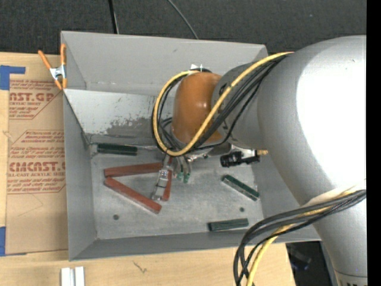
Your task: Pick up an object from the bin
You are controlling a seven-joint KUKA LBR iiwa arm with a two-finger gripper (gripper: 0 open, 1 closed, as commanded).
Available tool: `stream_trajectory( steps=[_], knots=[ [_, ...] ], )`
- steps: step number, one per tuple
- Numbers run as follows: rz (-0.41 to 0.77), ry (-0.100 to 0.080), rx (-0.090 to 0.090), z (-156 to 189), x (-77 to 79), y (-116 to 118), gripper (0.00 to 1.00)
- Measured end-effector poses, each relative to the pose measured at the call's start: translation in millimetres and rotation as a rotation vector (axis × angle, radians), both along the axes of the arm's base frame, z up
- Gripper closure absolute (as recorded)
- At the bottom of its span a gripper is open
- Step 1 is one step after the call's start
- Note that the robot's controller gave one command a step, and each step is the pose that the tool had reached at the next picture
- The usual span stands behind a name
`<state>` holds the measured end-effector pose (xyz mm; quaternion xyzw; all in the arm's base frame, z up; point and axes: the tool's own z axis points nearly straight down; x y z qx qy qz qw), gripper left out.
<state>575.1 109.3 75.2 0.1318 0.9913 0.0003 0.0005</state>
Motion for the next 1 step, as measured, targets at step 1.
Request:
stream_trajectory(
  steps=[1],
  knots=[
    [0.000,0.001,0.000,-0.3,-0.3,-0.1,0.00]
  ],
)
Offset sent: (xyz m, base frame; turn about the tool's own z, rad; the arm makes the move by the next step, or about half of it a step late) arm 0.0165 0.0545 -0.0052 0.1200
